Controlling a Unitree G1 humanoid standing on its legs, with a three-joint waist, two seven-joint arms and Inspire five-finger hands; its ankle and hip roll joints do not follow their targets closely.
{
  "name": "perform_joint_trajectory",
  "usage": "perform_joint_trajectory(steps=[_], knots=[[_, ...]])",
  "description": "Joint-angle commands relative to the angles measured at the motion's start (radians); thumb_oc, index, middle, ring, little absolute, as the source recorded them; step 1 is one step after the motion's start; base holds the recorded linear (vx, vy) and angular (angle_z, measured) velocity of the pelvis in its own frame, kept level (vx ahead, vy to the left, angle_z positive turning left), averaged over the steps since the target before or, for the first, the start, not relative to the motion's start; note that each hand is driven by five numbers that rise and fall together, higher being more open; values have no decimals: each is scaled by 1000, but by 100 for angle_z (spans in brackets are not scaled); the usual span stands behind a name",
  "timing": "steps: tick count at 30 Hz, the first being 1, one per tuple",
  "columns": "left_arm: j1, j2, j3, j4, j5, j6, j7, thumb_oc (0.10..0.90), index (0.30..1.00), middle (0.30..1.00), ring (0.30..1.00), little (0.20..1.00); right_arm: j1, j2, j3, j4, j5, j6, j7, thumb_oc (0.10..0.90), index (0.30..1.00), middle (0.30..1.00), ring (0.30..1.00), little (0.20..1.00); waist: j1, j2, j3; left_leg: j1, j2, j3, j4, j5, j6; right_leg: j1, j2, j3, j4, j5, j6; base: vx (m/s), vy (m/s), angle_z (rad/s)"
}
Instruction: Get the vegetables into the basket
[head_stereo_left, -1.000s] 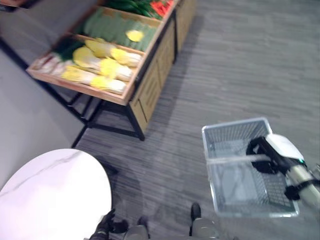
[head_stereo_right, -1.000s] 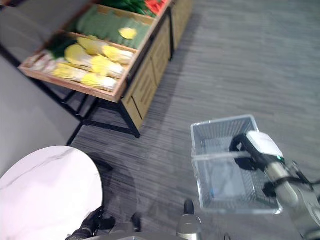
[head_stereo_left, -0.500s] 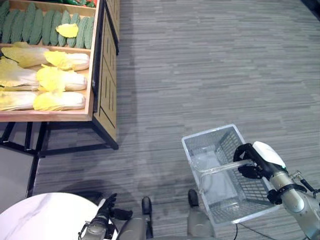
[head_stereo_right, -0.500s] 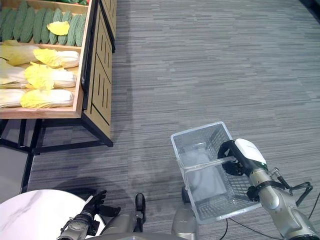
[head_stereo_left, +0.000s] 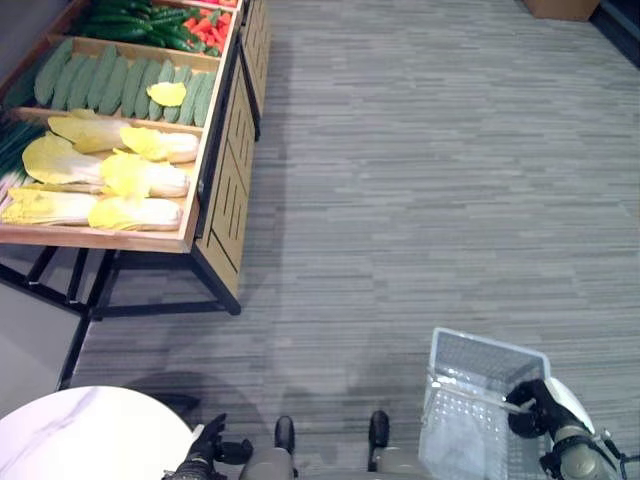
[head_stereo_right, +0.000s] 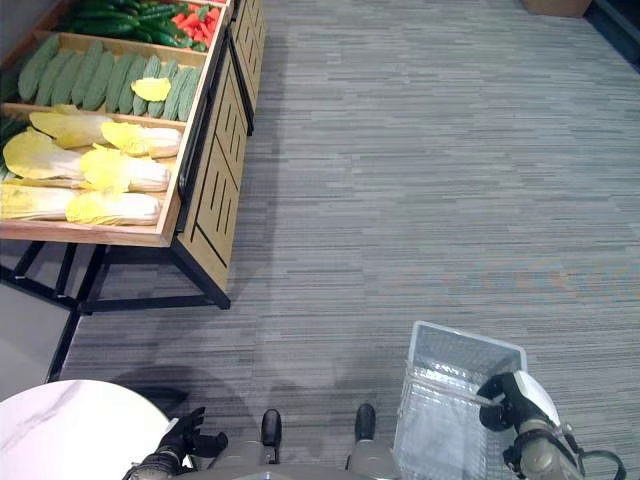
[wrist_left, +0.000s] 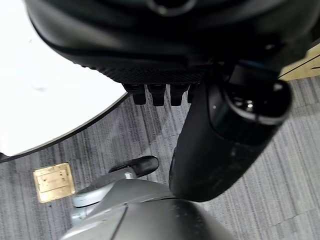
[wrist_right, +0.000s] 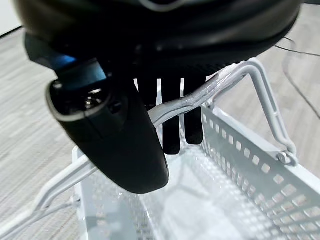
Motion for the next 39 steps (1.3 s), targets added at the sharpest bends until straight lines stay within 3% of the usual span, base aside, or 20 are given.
perform_joint_trajectory(steps=[1, 8, 12, 14, 16, 18, 21, 23, 25, 28, 31, 35, 38, 39], knots=[[0, -13, -24, 57, 67, -4, 11, 900, 1000, 1000, 1000, 1000, -69, 15, 15, -3, 94, -53, -34, 400, 300, 300, 300, 300, 13, -38, -21, -20, 25, 8, 69, -32, -30, 23, -61, 24, 38, 2, 80, 67, 32, -7], [-23, -1, -67, 13, 86, -5, 32, 900, 1000, 1000, 1000, 1000, -108, 67, 12, 162, 134, -21, -59, 400, 300, 300, 300, 300, 5, -36, -10, -27, -20, 20, 116, -86, 10, -16, -102, 80, 136, 45, 111, 60, 131, -8], [-49, 11, -98, -28, 91, -7, 38, 900, 1000, 1000, 1000, 1000, -129, 81, 5, 190, 157, -16, -75, 400, 300, 300, 300, 300, -4, -20, 33, -10, -31, 32, 125, -107, 40, -121, -109, 109, 338, 104, 135, 5, 156, -15], [-60, 19, -104, -41, 82, -7, 43, 900, 1000, 1000, 1000, 1000, -146, 91, 12, 181, 168, -12, -81, 400, 300, 300, 300, 300, -10, -7, 59, 12, -25, 43, 124, -116, 47, -166, -112, 86, 428, 121, 133, 60, 135, -22], [-63, 22, -105, -47, 79, -5, 43, 900, 1000, 1000, 1000, 1000, -146, 95, 13, 177, 167, -11, -82, 400, 300, 300, 300, 300, -12, -6, 65, 31, -27, 51, 123, -126, 47, -184, -121, 59, 433, 119, 130, 123, 51, -26], [-69, 27, -97, -45, 73, -2, 46, 900, 1000, 1000, 1000, 1000, -154, 103, 18, 203, 177, -11, -85, 400, 300, 300, 300, 300, -23, -12, 63, 66, -29, 72, 112, -147, 36, -214, -119, 9, 342, 98, 121, 224, -25, -7], [-86, 23, -79, -17, 59, 0, 53, 900, 1000, 1000, 1000, 1000, -158, 111, 25, 224, 194, -12, -97, 400, 300, 300, 300, 300, -55, -23, 71, 127, -21, 49, 122, -182, 9, -287, -90, 5, 140, 113, 119, 417, -188, -7], [-90, 13, -78, -6, 54, 0, 55, 900, 1000, 1000, 1000, 1000, -155, 112, 20, 244, 204, -7, -96, 400, 300, 300, 300, 300, -64, -16, 70, 152, -8, 30, 131, -196, -3, -289, -79, 14, 141, 121, 119, 318, -153, 0], [-86, 8, -74, 7, 53, 1, 62, 900, 1000, 1000, 1000, 1000, -135, 122, 27, 251, 207, -12, -94, 400, 300, 300, 300, 300, -65, -19, 62, 158, 6, 9, 159, -194, -15, -274, -66, 12, 162, 112, 96, 268, -218, 22], [-87, -17, -61, 34, 30, 8, 71, 900, 1000, 1000, 1000, 1000, -133, 116, 25, 295, 224, -14, -91, 400, 300, 300, 300, 300, -67, 4, 56, 144, 43, -33, 192, -137, -44, -267, -29, -9, 209, 58, 53, 232, -244, 68], [-86, -30, -56, 52, 19, 11, 73, 900, 1000, 1000, 1000, 1000, -125, 100, 10, 294, 245, -15, -88, 400, 300, 300, 300, 300, -68, 24, 52, 114, 63, -71, 241, -44, -67, -266, -7, -23, 241, 16, 20, 228, -214, 31], [-104, -35, -64, 27, -11, 13, 79, 900, 1000, 1000, 1000, 1000, -110, 68, 8, 273, 253, -24, -91, 400, 300, 300, 300, 300, -62, 23, 81, -14, 77, -96, 470, 107, -87, -230, 9, -26, 274, -71, -48, 184, -238, 22], [-116, -36, -73, 20, -27, 16, 83, 900, 1000, 1000, 1000, 1000, -107, 58, 3, 279, 260, -20, -98, 400, 300, 300, 300, 300, -47, 10, 105, -84, 70, -85, 527, 117, -78, -194, 7, -35, 266, -88, -62, 143, -186, 33], [-127, -41, -79, 14, -46, 14, 88, 900, 1000, 1000, 1000, 1000, -102, 60, -8, 284, 272, -20, -103, 400, 300, 300, 300, 300, -32, 1, 120, -175, 49, -58, 495, 71, -64, -150, 0, -40, 244, -98, -55, 221, -129, 9]])
